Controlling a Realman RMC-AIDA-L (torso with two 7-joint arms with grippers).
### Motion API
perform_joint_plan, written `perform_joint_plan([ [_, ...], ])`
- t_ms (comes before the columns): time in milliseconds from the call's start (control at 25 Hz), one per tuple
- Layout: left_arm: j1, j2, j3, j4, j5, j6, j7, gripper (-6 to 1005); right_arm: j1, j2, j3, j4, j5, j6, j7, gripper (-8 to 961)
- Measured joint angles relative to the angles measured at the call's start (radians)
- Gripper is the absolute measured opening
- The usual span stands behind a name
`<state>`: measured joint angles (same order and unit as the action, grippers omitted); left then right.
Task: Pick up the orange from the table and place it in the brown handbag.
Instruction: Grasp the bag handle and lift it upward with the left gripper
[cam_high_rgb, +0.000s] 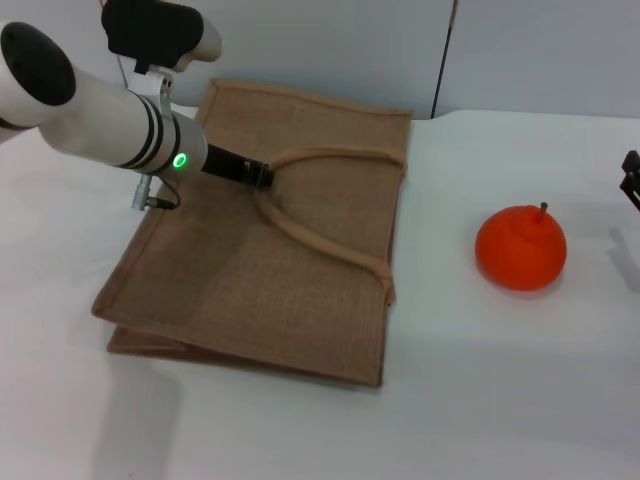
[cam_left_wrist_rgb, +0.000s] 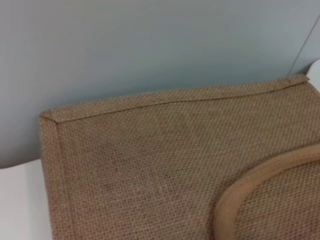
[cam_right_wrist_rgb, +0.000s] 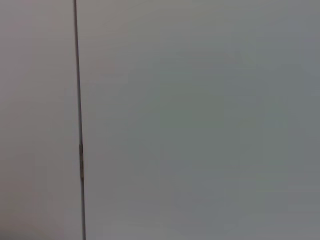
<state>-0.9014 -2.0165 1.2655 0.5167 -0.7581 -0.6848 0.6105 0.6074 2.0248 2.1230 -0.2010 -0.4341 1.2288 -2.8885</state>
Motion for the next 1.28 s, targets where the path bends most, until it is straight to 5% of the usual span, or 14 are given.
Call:
perform_joint_plan([
  [240, -0.001, -0.001, 0.000, -0.002, 0.002, 0.009, 0.000, 426, 0.000, 0.000, 0.000, 0.000, 0.000, 0.000, 0.000, 786],
  [320, -0.002, -0.001, 0.001, -0.012, 0.005, 0.018, 0.000, 269, 0.000, 0.000, 0.000, -0.002, 0.000, 0.000, 0.000, 786],
  [560, -0.009, 0.001, 0.004, -0.028, 0.008, 0.028, 0.000, 183, 0.002, -0.001, 0.000, -0.009, 0.000, 0.000, 0.000, 786],
  [1280, -0.006, 0.011, 0.005, -0.026, 0.009, 0.036, 0.015, 97, 0.003, -0.002, 0.000, -0.009, 0.000, 0.000, 0.000, 786],
])
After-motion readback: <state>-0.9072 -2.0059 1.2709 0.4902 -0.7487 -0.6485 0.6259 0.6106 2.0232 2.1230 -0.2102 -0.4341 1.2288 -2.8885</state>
